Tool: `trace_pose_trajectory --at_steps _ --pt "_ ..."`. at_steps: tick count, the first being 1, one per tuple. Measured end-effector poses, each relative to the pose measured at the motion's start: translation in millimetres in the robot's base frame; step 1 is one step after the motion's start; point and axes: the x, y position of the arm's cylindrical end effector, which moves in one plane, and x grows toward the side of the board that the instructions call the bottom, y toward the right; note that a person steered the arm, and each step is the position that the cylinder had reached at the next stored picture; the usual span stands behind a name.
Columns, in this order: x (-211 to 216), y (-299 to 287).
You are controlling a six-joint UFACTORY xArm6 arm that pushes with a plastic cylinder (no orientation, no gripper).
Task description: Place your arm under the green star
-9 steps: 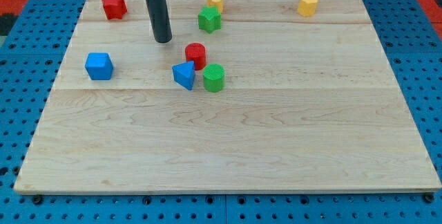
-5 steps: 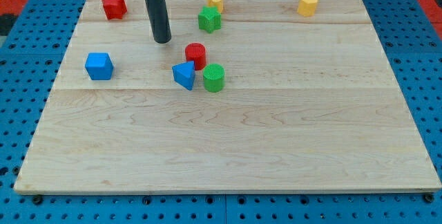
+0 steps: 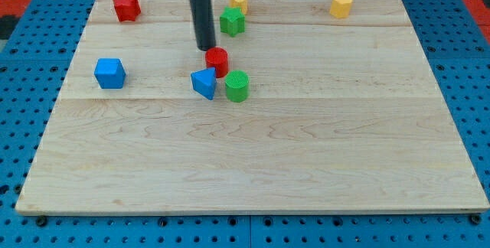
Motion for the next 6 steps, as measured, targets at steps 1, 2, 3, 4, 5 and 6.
trace_pose_trajectory --at_steps 1,2,3,4,5,6 --pt "0 42" --pt "-3 60" --pt "-3 55" --pt "-14 52" --pt "-19 9" --pt "-16 -7"
